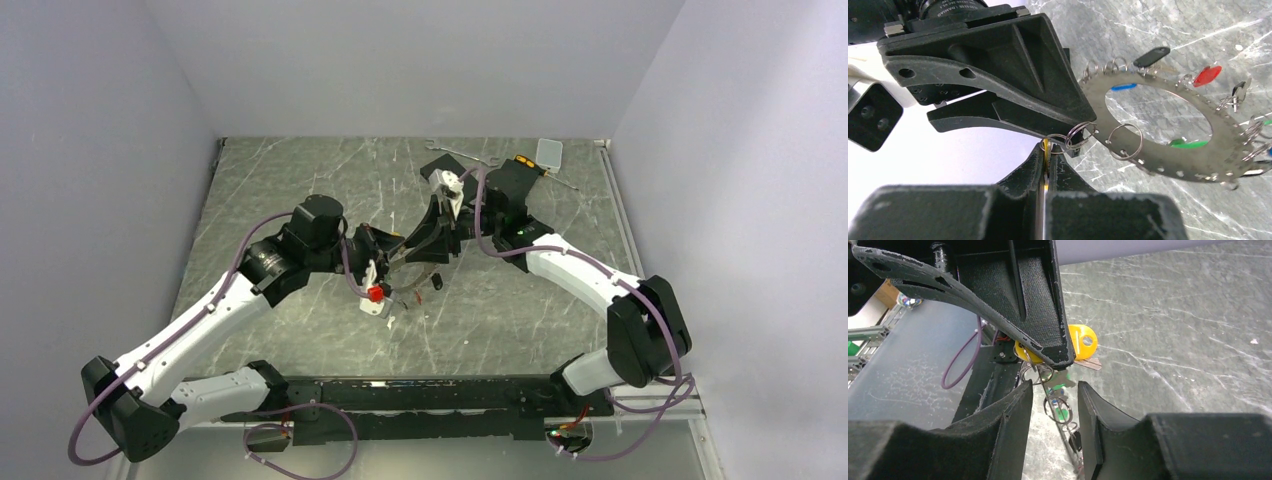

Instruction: Remove the keys from the keyring

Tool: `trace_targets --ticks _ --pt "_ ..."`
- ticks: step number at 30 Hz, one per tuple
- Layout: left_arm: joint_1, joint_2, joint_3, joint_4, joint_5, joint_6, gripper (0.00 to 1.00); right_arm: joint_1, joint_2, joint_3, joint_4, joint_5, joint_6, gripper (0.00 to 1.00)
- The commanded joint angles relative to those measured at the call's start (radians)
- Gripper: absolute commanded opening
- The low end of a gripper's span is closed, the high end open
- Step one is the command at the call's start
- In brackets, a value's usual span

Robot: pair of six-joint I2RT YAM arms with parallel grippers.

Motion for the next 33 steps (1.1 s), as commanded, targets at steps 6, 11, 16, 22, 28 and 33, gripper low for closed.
trace_targets --ticks 6,11,16,22,28,33 --pt "-0.005 -0.033 0.000 0.082 0.047 0.034 0.00 0.023 -0.006 -0.030 0.126 -0.054 0.054 0.43" --pt "-0.005 -0.036 0.000 0.073 0.040 0.041 0.00 0.031 -0.022 -0.038 0.099 -0.070 0.044 0.42" --pt "-0.004 -0.038 -0.006 0.071 0.043 0.056 0.00 0.031 -0.040 -0.037 0.067 -0.094 0.028 0.40" --pt "-0.005 -0.044 -0.012 0.075 0.052 0.070 0.00 0.029 -0.047 -0.036 0.077 -0.131 0.040 0.41" --pt "-0.005 -0.069 -0.047 0.086 0.079 0.126 0.00 0.017 -0.046 0.018 -0.061 -0.135 -0.043 0.42" --pt "-0.005 -0.079 -0.053 0.090 0.094 0.156 0.00 -0.010 -0.050 0.044 -0.072 -0.137 -0.057 0.44"
